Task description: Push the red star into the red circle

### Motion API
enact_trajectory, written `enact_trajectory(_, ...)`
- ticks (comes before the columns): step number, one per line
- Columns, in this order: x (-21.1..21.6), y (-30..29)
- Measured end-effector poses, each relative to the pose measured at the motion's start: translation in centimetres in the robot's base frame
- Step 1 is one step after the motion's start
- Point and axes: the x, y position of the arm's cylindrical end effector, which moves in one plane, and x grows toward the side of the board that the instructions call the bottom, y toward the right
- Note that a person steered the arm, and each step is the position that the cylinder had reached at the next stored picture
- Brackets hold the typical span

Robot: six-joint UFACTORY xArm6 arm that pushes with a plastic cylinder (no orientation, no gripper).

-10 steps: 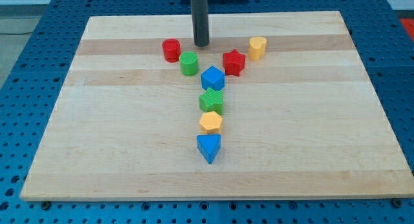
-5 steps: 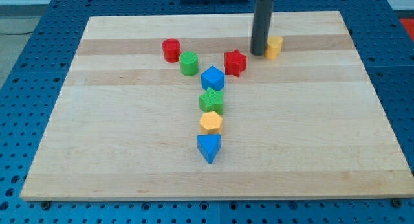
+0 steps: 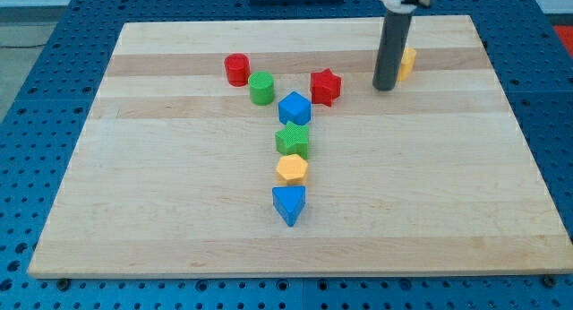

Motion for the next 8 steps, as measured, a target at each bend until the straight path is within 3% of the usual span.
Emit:
enact_trajectory(1,2.8,-1.8)
enact_trajectory(4,-1.5,-8.5)
enact_trajectory(8,-2.9,-16.7)
